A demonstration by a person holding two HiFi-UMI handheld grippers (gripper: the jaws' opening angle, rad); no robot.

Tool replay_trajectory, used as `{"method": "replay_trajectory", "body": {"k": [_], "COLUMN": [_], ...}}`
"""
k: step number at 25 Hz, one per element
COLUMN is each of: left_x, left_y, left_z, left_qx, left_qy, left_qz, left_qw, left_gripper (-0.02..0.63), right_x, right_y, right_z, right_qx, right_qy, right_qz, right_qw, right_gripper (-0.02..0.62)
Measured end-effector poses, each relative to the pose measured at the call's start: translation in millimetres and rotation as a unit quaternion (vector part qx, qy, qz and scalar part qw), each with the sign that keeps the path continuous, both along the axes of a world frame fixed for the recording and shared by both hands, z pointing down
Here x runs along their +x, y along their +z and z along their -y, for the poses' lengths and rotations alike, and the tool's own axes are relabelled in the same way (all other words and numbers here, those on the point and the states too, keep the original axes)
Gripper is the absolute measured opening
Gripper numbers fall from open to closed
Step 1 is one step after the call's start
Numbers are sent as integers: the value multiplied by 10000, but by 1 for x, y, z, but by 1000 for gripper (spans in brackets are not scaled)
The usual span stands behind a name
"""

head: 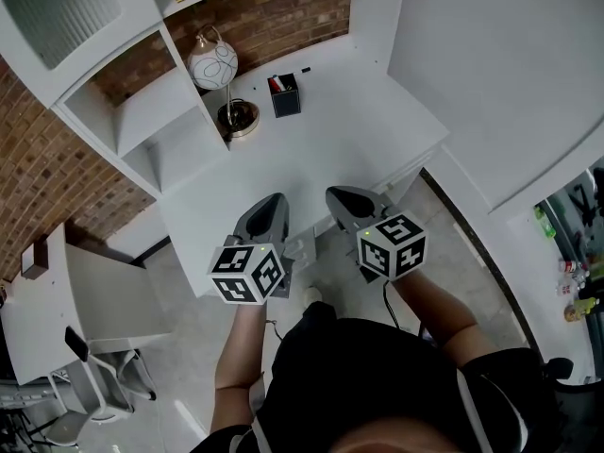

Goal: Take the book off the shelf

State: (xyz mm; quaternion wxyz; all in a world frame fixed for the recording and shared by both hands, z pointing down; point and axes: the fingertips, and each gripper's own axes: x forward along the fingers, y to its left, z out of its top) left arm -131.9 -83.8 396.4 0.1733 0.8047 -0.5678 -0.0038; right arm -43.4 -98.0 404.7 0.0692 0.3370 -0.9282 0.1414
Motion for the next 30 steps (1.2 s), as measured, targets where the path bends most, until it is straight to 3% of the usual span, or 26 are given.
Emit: {"method": "replay_trajectory", "body": {"k": [10, 17, 22, 30], "left_x": [-26, -51, -72, -65], "left_y": [-15, -16, -22, -30], "left_z": [48, 74, 92, 115], "left_qx": [133, 158, 193, 304], "left_qy": [11, 52, -2, -29], "left_qz": [20, 341, 213, 266], "left_qw": [9999, 9993, 9996, 9992], "left_gripper": [6, 6, 6, 6], "right_x": [-30, -60, -77, -85], "right_y": [-16, -29, -35, -49], "right_z": [49, 83, 98, 120], "right_qx": [189, 347, 447, 569], "right_qy": [-83, -148, -164, -223], "right_qz": [-17, 30, 23, 99], "right_qw": [9998, 9993, 9989, 9981], "right_gripper": [-2, -2, -3, -2]}}
